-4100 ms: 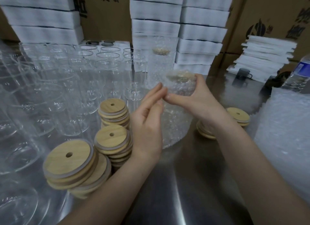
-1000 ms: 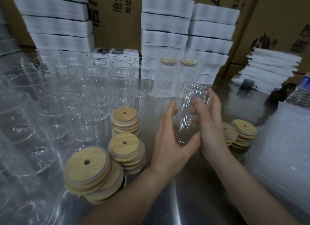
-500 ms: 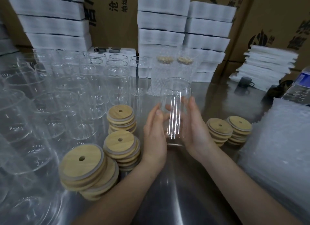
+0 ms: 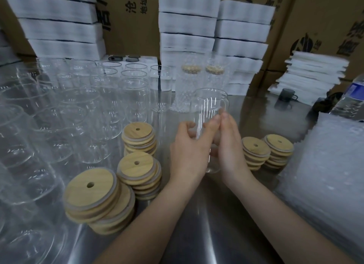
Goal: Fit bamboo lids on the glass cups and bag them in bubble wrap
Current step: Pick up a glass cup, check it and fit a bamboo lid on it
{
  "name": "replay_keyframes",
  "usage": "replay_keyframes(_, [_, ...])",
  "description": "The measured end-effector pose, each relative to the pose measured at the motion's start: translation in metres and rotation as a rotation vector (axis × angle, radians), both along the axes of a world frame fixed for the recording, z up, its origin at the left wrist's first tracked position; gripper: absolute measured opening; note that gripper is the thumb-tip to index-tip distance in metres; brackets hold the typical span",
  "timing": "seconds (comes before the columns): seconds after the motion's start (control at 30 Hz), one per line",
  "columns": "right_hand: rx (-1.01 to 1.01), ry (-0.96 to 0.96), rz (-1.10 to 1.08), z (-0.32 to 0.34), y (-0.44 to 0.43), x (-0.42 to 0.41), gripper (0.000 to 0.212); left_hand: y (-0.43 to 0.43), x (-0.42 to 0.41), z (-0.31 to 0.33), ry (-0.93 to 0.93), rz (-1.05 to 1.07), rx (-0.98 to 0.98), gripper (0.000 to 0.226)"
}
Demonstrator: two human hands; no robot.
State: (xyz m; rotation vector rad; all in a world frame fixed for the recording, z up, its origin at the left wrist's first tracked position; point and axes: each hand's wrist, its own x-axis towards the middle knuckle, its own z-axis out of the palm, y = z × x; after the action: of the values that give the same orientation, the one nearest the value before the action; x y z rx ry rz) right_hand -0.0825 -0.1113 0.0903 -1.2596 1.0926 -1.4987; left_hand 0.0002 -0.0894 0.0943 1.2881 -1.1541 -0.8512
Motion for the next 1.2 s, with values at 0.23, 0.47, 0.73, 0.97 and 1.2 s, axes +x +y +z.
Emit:
replay_keyframes(0.23, [-0.003,-0.007,0.053,0.002,-0.007,-0.006,0.031,-0.006,0.007,-0.014,0.344,-0.148,-0.079,0.049])
replay_keyframes(0.47, [0.123,-0.065,0.051,0.001,-0.010,-0.014,0.045,-0.010,0.014,-0.019,0.562,-0.412,0.101,0.060])
replay_keyframes(0.73, [0.151,-0.221,0.237,0.000,-0.006,-0.005,0.052,-0.013,0.014,-0.015,0.534,-0.135,-0.146,0.033])
replay_keyframes(0.97, [-0.051,0.100,0.025,-0.003,0.005,0.003,0.056,0.003,0.002,-0.012,0.345,-0.102,-0.181,0.080])
replay_keyframes(1.2, [0.000,0.134,0.051,0.002,0.001,-0.001,0.047,0.000,0.003,-0.014,0.387,-0.100,-0.200,0.075])
